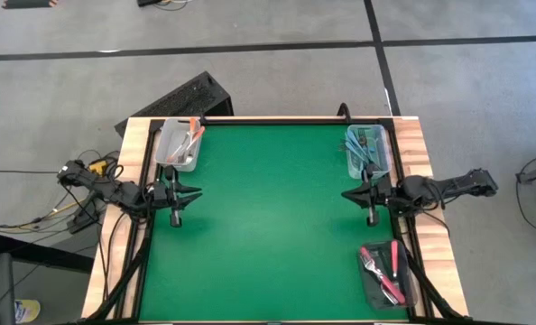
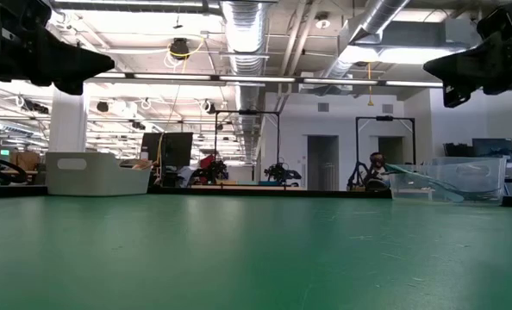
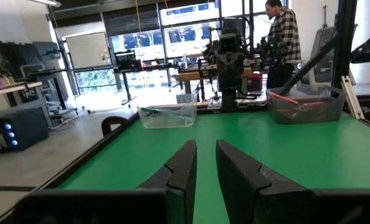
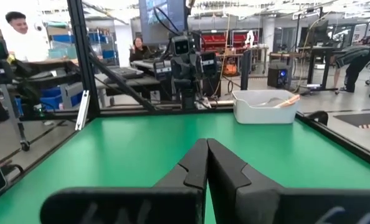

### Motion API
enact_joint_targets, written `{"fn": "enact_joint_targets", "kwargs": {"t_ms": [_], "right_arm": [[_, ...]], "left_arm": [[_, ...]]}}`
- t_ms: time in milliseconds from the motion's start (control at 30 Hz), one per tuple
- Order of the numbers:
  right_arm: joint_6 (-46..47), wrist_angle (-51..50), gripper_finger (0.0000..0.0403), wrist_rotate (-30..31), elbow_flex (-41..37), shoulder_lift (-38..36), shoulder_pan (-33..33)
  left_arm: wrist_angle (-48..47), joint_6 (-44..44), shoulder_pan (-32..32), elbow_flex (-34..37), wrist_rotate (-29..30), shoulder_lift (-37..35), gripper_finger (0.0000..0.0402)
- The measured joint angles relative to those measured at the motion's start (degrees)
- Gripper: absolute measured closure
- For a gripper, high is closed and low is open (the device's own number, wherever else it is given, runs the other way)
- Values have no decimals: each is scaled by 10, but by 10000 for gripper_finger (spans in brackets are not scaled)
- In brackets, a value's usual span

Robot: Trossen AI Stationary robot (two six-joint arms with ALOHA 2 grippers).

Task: Sort silverware by color (type)
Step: Return to Home Position

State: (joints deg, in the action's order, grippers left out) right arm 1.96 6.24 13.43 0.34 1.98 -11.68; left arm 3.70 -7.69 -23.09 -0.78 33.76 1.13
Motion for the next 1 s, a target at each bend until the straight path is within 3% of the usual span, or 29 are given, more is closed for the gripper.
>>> {"fn": "enact_joint_targets", "kwargs": {"t_ms": [1000], "right_arm": [[0, -32, 369, 0, 0, 0, 0]], "left_arm": [[-4, 0, 0, -2, 0, 0, 349]]}}
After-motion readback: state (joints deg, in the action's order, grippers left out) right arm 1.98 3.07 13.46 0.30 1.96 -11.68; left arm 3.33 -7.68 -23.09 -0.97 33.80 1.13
